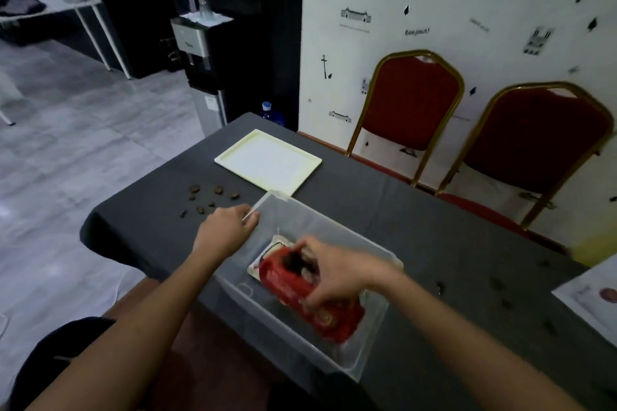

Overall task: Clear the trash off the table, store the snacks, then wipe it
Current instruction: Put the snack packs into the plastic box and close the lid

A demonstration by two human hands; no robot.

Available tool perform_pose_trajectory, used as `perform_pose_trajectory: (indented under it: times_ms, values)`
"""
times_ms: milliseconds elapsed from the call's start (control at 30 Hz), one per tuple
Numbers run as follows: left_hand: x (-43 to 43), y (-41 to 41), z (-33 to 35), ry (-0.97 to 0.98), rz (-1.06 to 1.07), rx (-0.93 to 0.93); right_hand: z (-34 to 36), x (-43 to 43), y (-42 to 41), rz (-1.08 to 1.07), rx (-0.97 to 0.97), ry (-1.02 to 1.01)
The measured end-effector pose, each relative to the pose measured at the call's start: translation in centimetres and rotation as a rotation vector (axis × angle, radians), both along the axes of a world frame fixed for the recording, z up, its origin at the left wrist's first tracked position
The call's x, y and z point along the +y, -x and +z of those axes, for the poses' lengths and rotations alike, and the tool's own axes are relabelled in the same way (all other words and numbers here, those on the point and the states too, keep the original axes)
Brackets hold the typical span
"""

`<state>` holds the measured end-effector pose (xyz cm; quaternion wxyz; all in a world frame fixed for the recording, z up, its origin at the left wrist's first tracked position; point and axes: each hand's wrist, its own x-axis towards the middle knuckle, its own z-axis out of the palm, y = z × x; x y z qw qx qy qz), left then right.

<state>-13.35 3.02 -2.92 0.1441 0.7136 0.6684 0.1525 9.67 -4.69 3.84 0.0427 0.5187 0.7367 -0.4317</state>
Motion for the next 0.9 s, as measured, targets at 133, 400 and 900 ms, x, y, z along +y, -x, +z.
perform_pose_trajectory:
  times_ms: [133,400,900]
  values:
    - [0.1,0.0,-0.3,-0.020,-0.003,0.007,-3.9,-2.7,3.0,0.121,-0.355,-0.110]
    - [0.0,-0.2,-0.2,-0.040,-0.005,0.041,-6.6,-3.3,4.7,0.161,-0.482,-0.091]
    - [0.0,0.5,0.3,0.152,-0.015,-0.215,-6.4,3.3,-1.3,-0.427,-0.375,-0.664]
